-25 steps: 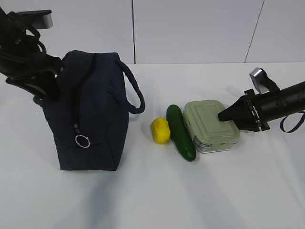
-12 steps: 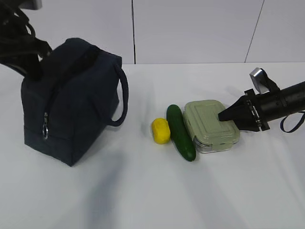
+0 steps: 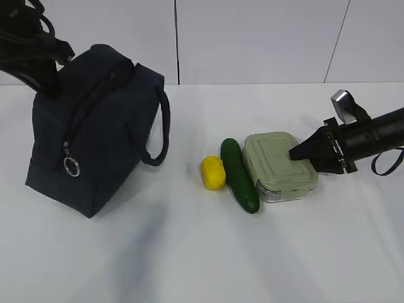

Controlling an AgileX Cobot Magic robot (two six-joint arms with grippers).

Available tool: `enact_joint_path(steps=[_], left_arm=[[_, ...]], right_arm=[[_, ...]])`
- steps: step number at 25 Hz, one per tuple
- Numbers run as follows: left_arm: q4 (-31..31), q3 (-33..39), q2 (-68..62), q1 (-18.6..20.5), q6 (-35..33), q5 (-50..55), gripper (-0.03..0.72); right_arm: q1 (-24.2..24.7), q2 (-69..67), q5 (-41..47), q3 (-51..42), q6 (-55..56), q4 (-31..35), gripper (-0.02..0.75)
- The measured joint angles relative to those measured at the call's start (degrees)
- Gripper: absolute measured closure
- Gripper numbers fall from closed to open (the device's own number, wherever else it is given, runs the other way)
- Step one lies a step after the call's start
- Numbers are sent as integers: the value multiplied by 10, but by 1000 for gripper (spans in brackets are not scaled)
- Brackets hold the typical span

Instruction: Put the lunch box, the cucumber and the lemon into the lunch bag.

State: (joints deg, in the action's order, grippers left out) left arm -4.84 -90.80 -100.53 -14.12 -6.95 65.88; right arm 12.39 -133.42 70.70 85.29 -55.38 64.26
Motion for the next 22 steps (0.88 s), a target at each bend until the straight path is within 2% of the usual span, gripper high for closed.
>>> enact_joint_path(steps=[22], left_arm=[[19,0,-4,0,0,3,668]], right_arm=[[-1,23,-41,-2,20,20,372]])
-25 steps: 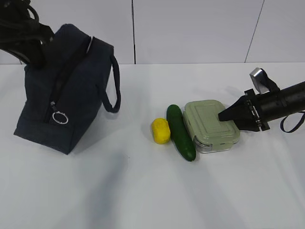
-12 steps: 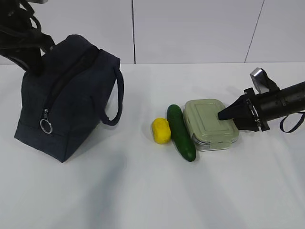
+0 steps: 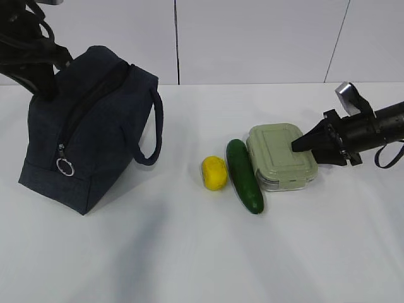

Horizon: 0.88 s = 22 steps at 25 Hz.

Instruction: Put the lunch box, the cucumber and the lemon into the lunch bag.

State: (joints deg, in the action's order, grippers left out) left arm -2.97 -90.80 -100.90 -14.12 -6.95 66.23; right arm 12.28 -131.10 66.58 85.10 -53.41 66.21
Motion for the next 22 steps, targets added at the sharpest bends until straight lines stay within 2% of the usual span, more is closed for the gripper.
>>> enact_joint_path(steps=[22], left_arm=[[0,0,0,0,1,1,668]], right_arm=[[-1,89,-8,-4,22,51,374]])
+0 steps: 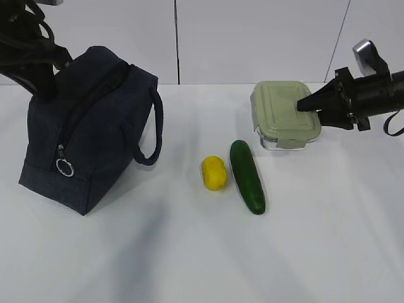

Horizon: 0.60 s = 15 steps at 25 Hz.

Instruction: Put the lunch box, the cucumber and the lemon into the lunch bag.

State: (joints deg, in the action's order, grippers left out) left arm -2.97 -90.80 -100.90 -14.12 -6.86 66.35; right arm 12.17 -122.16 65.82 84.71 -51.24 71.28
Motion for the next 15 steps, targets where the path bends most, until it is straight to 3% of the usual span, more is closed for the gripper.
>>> enact_joint_path(steps=[15], left_arm=[[-12,0,0,0,0,10,668]], right_arm=[[-105,60,6,-1,14,53,374]])
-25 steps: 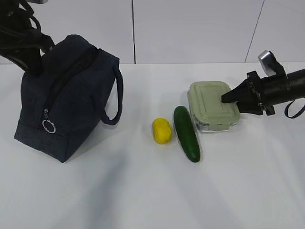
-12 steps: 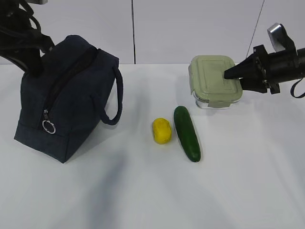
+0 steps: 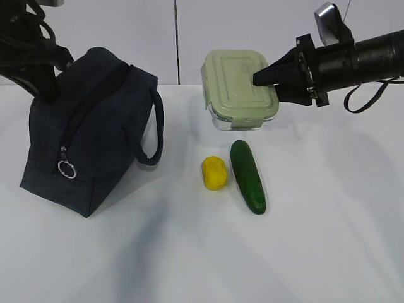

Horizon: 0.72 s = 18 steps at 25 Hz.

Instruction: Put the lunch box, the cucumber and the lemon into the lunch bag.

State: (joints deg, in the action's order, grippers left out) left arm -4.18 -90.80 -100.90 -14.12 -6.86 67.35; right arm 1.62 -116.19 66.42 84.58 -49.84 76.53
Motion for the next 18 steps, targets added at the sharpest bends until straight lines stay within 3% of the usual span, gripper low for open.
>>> enact_joint_path(steps=[9,18], left_arm=[[-6,0,0,-31,0,0,668],[-14,0,0,-40,0,0,668]], right_arm=[[-51,1,1,1,2,42,374],[-60,13,2,53,23,47,375]])
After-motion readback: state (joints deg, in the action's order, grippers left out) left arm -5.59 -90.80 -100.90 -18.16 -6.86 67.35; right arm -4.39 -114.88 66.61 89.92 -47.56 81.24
